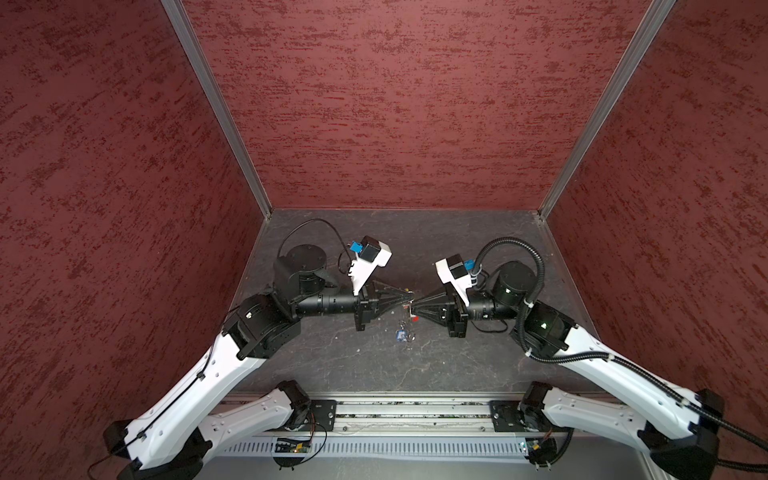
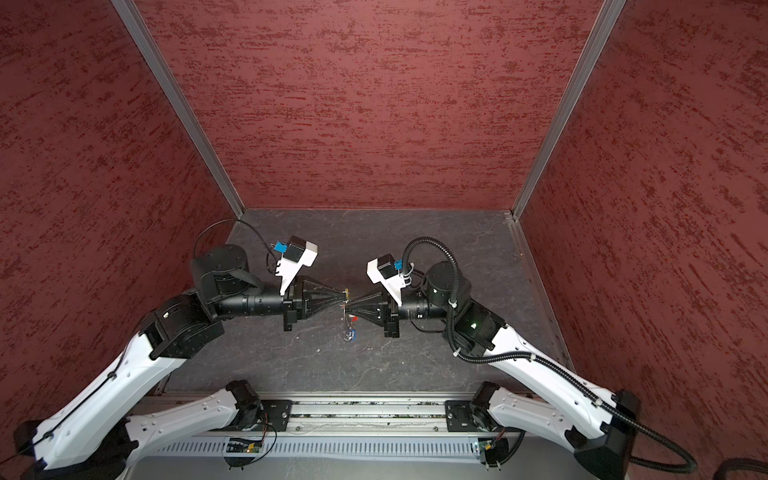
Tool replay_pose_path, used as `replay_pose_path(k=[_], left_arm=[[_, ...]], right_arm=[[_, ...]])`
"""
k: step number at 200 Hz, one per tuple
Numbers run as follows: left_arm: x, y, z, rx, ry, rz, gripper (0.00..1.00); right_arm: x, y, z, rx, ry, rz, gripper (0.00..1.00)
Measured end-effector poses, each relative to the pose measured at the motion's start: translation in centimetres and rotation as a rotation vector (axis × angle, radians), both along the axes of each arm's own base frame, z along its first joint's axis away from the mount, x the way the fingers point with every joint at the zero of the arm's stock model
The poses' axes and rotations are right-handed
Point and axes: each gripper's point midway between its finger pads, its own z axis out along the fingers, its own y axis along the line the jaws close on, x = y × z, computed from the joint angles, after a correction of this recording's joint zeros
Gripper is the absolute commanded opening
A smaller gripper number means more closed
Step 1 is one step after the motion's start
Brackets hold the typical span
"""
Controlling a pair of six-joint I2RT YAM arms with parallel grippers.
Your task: Remove the keys from the keyring
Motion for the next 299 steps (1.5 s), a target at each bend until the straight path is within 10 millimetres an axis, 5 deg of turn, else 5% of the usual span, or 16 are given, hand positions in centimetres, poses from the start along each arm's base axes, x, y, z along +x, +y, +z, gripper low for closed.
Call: replay_pose_path(k=[125, 201, 299], left_arm=[[0.2, 1.2, 1.3, -0.26, -0.144, 0.087, 0.0], [-0.6, 2.6, 4.0, -0.411, -0.232, 0.101, 0.0], [0.0, 3.2, 3.3, -0.489, -0.244, 0.156, 0.0]], right_arm=[[0.0, 1.6, 2.4, 0.049, -0.037, 0.03, 0.0], [-1.1, 3.6, 5.0, 0.08, -0.103, 0.07, 0.0], [-0.5, 3.8, 4.4, 0.154, -0.034, 0.002, 0.0]])
